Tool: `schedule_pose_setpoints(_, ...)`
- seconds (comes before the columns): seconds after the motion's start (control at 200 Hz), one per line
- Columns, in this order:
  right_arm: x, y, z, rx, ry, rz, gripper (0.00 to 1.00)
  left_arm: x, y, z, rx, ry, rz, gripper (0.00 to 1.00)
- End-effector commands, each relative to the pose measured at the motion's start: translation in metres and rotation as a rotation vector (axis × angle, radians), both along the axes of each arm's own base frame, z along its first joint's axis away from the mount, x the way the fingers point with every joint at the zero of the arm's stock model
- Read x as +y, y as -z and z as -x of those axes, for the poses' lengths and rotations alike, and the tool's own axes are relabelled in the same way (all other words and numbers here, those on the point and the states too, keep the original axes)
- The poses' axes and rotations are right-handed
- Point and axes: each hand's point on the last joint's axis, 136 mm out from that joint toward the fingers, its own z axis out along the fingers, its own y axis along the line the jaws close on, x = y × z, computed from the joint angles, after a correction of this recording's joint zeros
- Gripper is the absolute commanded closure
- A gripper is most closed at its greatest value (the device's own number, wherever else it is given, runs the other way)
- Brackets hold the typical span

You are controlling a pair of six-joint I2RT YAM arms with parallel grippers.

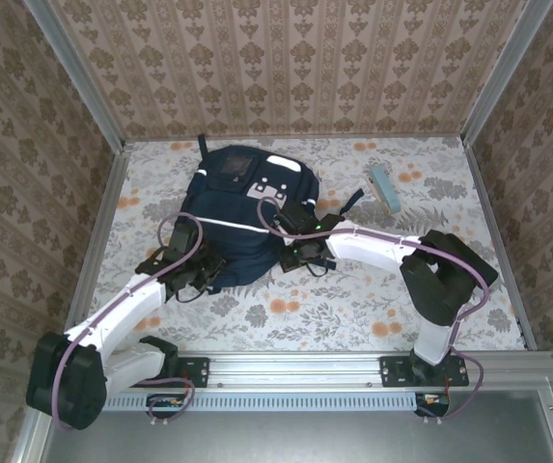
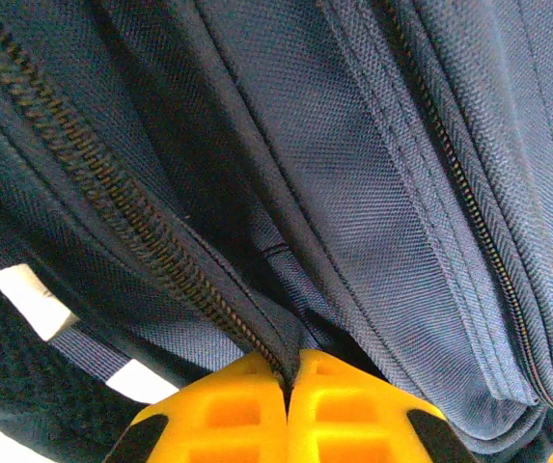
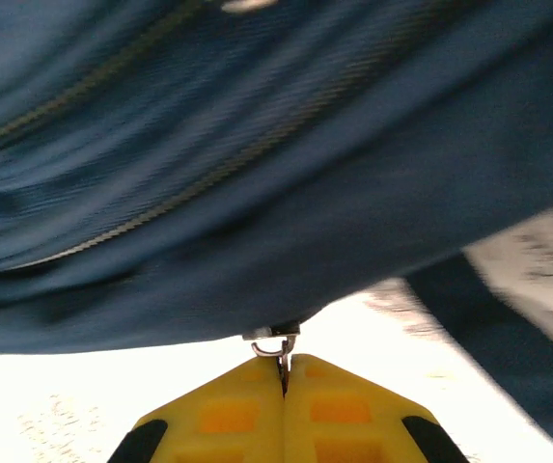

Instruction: Pack the student bag

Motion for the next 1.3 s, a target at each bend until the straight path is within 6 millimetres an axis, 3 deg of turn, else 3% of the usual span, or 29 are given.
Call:
schedule_pose_setpoints(0.0,-0.043,-0.007,-0.026,-0.084,0.081,0.089,1.00,0.024,0.008,0.003,0.010,-0.033,-0.101,0.97)
schedule_pose_setpoints(0.205,-0.054,-0.007,-0.070,-0.157,0.098,0.085,1.00,0.028,0.007,0.006,0.006,-0.041,-0.092,0.99)
schedule_pose_setpoints(0.385,-0.079,-0.002,-0.112,-0.206,0.242,0.116,1.00,0.025,0.004,0.006,0.001,0.005,-0.087,0.99)
schedule_pose_setpoints(0.565,-0.086,-0.006,-0.126,-0.217,0.314,0.100,1.00,0.016,0.000,0.002,-0.002,0.074,-0.081,1.00)
schedule_pose_setpoints(0.655,-0.084,-0.009,-0.121,-0.191,0.308,0.088,1.00,0.006,-0.008,-0.001,-0.021,0.140,-0.066,0.97)
schedule_pose_setpoints(0.73,-0.081,-0.013,-0.111,-0.148,0.292,0.066,0.97,-0.001,-0.017,-0.002,-0.037,0.205,-0.057,0.84)
schedule_pose_setpoints(0.805,-0.077,-0.020,-0.095,-0.103,0.273,0.015,0.78,0.000,-0.027,-0.003,-0.038,0.241,-0.087,0.62)
schedule_pose_setpoints(0.84,-0.076,-0.025,-0.087,-0.086,0.274,-0.012,0.64,0.001,-0.031,-0.002,-0.040,0.255,-0.106,0.56)
schedule_pose_setpoints(0.895,-0.075,-0.030,-0.073,-0.055,0.280,-0.055,0.53,0.004,-0.037,-0.002,-0.046,0.276,-0.132,0.49)
schedule_pose_setpoints(1.095,-0.071,-0.040,-0.027,0.095,0.406,-0.243,0.32,0.006,-0.062,-0.010,-0.117,0.364,-0.217,0.41)
schedule_pose_setpoints(1.295,-0.023,-0.047,-0.010,0.228,0.510,-0.549,0.27,-0.003,-0.083,-0.026,-0.189,0.439,-0.294,0.38)
